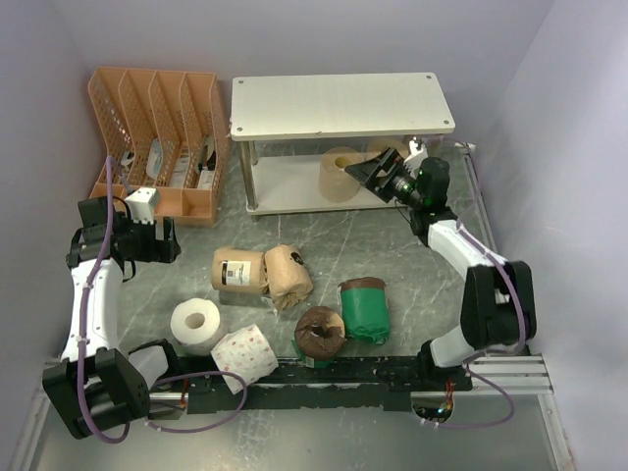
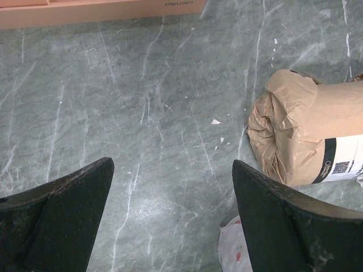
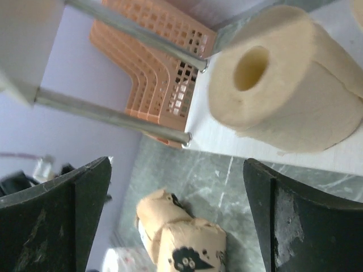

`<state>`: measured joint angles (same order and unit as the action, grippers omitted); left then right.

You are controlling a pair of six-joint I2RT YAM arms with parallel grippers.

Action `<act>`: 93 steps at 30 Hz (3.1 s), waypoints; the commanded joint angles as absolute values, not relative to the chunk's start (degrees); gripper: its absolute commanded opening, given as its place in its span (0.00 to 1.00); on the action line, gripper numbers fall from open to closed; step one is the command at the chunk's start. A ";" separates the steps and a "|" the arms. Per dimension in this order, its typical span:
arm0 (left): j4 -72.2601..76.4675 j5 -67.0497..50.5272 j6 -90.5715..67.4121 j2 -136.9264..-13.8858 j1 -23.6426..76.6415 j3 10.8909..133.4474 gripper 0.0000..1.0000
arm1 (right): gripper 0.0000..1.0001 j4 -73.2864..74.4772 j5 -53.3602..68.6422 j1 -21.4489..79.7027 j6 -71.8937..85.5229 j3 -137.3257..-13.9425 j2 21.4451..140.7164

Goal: Place and organize the paper towels onto the shelf

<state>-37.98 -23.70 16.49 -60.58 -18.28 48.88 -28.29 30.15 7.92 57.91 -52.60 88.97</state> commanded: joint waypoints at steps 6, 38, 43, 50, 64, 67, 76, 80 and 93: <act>-36.42 -20.66 14.81 -56.06 -18.89 49.54 0.97 | 1.00 -0.89 58.97 1.78 24.27 -56.04 76.62; -33.37 3.73 3.67 -56.30 -26.04 51.53 0.96 | 0.92 17.60 40.37 54.76 -1.80 -82.57 99.06; -32.68 3.43 4.07 -54.88 -26.53 50.80 0.96 | 0.91 17.11 42.87 55.99 2.71 -88.44 107.34; -32.70 2.69 4.68 -55.35 -26.52 50.68 0.96 | 0.89 20.31 41.96 60.75 2.36 -95.88 115.26; -32.97 0.76 5.48 -54.75 -26.46 50.58 0.96 | 0.87 22.54 42.84 63.29 2.73 -103.87 125.19; -32.95 0.15 5.71 -54.64 -26.46 50.51 0.96 | 0.87 22.60 43.11 63.64 2.30 -103.34 125.67; -33.09 -0.50 6.24 -54.76 -26.46 50.49 0.96 | 0.79 22.75 42.38 65.08 0.73 -101.56 126.09; -33.21 -0.63 6.48 -54.93 -26.52 50.41 0.96 | 0.43 24.65 42.10 65.17 0.27 -102.93 127.20; -33.22 -1.14 6.84 -55.21 -26.48 50.28 0.96 | 0.00 20.80 32.72 64.97 3.62 -94.03 113.17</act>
<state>-34.35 0.16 6.20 -55.72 -25.85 50.09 20.43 39.11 64.73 1.30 -96.90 121.32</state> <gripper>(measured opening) 0.959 0.131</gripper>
